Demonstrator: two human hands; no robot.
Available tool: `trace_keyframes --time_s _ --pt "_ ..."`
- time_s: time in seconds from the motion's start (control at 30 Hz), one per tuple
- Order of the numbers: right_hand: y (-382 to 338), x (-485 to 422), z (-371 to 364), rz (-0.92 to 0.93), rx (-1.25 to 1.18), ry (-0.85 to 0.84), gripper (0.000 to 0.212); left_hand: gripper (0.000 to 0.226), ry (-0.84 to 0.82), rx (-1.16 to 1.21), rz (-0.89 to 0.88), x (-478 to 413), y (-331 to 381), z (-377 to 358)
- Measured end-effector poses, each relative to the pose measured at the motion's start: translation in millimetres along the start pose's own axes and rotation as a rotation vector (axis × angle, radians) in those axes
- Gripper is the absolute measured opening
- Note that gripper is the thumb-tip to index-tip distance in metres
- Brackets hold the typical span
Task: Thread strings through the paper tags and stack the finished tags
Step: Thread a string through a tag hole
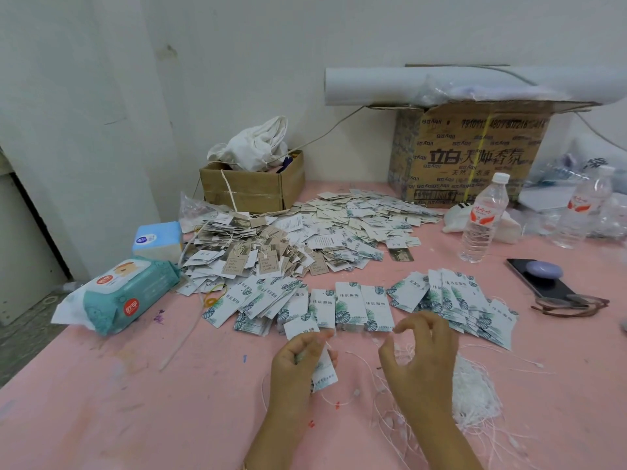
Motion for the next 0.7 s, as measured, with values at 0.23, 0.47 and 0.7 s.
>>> trace_keyframes --time_s 0.23,0.47,0.7 --pt "-16.0 12.1 -21.1 -0.147 -0.527 -0.619 0.016 0.008 -0.029 -0.235 -0.074 2.5 -3.9 -4.4" --pt "-16.2 20.0 -28.9 -0.244 -0.645 -0.604 0.015 0.005 -0.019 -0.263 -0.142 2.4 -1.7 -4.2" --pt "-10.9 15.5 -28.4 -0.307 -0.768 -0.567 0.014 0.012 -0.066 -0.325 -0.155 3.6 -3.1 -6.6"
Point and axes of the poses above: each hand's wrist, its own x-axis away from the middle knuckle, its own z-axis out of the back of the hand, y = z × x, the point moved 3 cm from there along -x, towards the middle knuckle, and after that the axes turned 3 degrees about x, right-handed, at the moved point
